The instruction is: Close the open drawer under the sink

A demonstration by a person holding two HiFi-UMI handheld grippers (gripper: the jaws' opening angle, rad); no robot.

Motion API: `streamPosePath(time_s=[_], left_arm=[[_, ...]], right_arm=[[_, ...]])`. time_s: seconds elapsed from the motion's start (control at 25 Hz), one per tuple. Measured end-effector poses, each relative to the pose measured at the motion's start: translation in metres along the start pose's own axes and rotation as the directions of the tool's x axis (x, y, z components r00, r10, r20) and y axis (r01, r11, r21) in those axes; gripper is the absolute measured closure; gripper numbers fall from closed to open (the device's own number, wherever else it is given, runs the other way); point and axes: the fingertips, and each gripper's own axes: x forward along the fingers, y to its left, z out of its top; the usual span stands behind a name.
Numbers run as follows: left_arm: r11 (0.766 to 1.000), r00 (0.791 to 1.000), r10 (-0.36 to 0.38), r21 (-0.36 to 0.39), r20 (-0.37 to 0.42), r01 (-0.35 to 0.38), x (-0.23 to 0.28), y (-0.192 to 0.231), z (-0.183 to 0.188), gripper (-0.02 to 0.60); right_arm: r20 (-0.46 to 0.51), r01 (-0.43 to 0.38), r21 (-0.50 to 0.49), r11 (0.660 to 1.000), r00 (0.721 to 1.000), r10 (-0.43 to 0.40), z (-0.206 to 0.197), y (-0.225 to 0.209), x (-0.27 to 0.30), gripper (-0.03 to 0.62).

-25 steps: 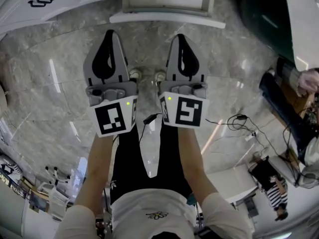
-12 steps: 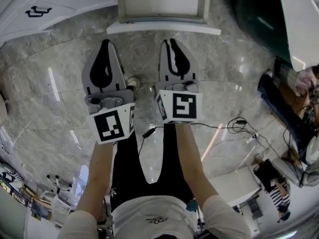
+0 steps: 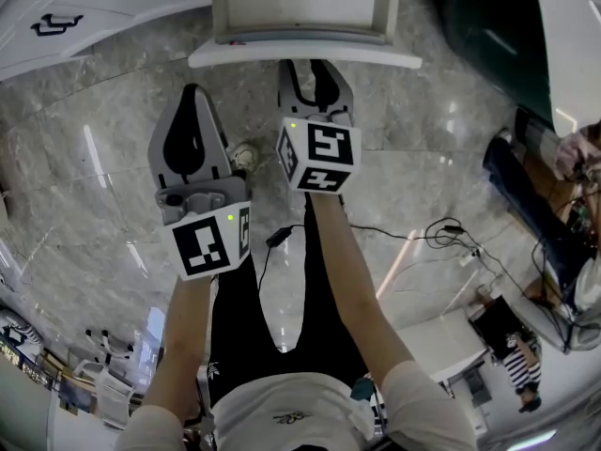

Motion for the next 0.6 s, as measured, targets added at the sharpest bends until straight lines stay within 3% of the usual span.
streamPosePath(time_s=[0.6], left_arm=[[1.000, 1.000, 0.005, 0.019, -0.027, -0.004, 0.002, 0.007, -0.011, 0.561]], right_arm=[[-0.009, 0.034, -0.028, 0.999, 0.999, -0.034, -0.007, -0.007, 0.023, 0.437]])
